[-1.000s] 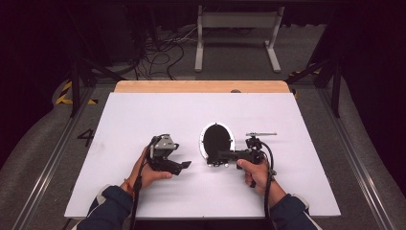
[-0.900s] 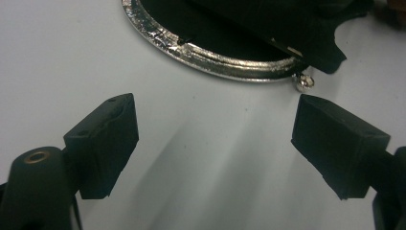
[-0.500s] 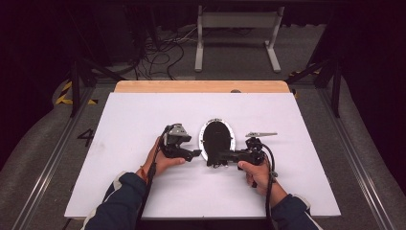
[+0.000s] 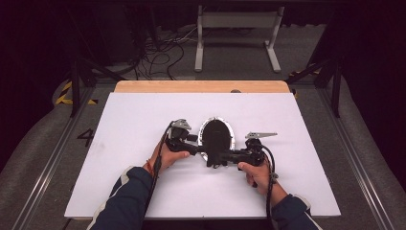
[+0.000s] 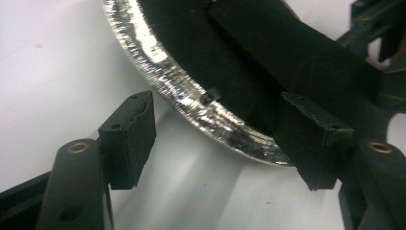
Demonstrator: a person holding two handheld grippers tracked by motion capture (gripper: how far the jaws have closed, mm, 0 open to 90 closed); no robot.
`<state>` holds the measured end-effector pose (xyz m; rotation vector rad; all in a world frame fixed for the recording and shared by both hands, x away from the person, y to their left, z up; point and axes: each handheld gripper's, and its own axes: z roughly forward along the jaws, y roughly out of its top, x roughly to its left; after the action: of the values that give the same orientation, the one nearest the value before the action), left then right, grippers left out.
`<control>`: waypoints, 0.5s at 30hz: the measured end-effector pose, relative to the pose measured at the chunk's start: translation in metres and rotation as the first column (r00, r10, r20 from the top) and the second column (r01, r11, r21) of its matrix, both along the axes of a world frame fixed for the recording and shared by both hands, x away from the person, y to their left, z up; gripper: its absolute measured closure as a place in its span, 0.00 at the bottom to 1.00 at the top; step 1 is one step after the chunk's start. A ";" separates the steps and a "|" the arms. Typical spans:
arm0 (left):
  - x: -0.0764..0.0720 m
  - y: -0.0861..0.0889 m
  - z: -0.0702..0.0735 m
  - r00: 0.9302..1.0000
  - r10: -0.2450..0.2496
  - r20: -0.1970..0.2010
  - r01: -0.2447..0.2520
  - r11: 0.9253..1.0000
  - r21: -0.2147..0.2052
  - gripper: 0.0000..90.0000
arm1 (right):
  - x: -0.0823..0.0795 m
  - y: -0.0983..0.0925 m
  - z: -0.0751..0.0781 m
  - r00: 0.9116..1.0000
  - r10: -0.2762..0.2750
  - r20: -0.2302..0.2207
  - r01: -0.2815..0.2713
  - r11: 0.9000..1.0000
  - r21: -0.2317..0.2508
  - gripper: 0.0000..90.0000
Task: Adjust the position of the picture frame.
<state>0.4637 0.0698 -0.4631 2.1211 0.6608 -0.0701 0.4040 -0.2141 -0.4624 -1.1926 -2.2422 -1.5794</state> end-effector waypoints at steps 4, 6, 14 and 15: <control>0.004 -0.002 -0.003 1.000 -0.014 -0.020 0.014 1.000 -0.025 0.34 | 0.000 -0.001 -0.001 1.000 -0.001 -0.009 0.001 1.000 0.003 0.70; 0.004 -0.001 -0.003 1.000 -0.017 -0.022 0.017 0.999 -0.030 0.36 | 0.000 -0.001 -0.001 1.000 0.001 -0.008 -0.001 1.000 0.003 0.70; 0.002 0.007 0.004 1.000 -0.026 -0.009 0.025 0.995 -0.101 0.52 | -0.002 -0.001 0.001 1.000 0.020 0.019 -0.019 1.000 -0.024 0.71; 0.001 0.009 0.007 1.000 -0.024 0.005 0.024 0.994 -0.110 0.55 | -0.002 -0.001 0.001 1.000 0.020 0.021 -0.019 1.000 -0.020 0.72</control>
<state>0.4645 0.0786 -0.4565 2.0225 0.6153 -0.1134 0.4022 -0.2155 -0.4616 -1.1610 -2.2803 -1.5734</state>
